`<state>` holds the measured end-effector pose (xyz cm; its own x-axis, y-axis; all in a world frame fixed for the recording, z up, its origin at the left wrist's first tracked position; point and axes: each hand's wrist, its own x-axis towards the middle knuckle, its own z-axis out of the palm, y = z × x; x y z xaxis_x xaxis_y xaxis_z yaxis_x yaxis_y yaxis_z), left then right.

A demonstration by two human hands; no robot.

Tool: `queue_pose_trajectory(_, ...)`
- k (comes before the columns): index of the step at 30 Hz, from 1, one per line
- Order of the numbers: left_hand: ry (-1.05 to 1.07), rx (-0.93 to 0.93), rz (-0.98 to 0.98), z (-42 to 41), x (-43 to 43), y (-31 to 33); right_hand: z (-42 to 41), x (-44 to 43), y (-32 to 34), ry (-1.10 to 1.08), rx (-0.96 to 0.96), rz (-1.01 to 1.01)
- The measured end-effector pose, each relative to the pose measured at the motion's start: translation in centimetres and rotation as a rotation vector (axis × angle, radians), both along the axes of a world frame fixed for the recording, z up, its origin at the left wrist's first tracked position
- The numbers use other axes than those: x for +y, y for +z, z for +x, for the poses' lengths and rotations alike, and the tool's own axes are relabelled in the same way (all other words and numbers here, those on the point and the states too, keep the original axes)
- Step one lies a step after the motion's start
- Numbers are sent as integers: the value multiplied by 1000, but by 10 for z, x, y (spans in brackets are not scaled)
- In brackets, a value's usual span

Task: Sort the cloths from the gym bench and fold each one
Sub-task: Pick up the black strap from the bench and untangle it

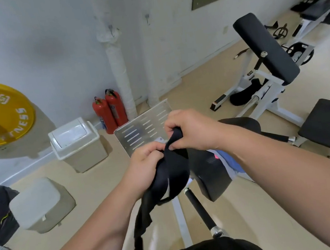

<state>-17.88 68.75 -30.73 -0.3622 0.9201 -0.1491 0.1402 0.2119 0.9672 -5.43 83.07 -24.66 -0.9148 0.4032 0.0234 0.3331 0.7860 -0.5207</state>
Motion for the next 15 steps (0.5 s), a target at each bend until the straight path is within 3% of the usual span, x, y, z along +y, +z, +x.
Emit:
queue_pose_trajectory(6,8,117,36,-3,-6,-11,-6,-13,-3,-99,120,-14)
queue_pose_trajectory(9,34,69,38,-9,-7,-8,4,-15,-12,-414,189,36)
queue_pose_trajectory(10,52,58,45,-10,-8,-6,9,-20,-15,-548,231,-93)
queue_pose_trajectory(12,68,85,43,-13,-9,-5,14,-29,-22,-708,251,-539)
queue_pose_trajectory(13,72,134,25,-15,-9,-5,16,-31,-28,-695,230,-728)
queue_pose_trajectory(15,62,294,-30,-19,-10,-4,15,-38,-34,-602,236,-886)
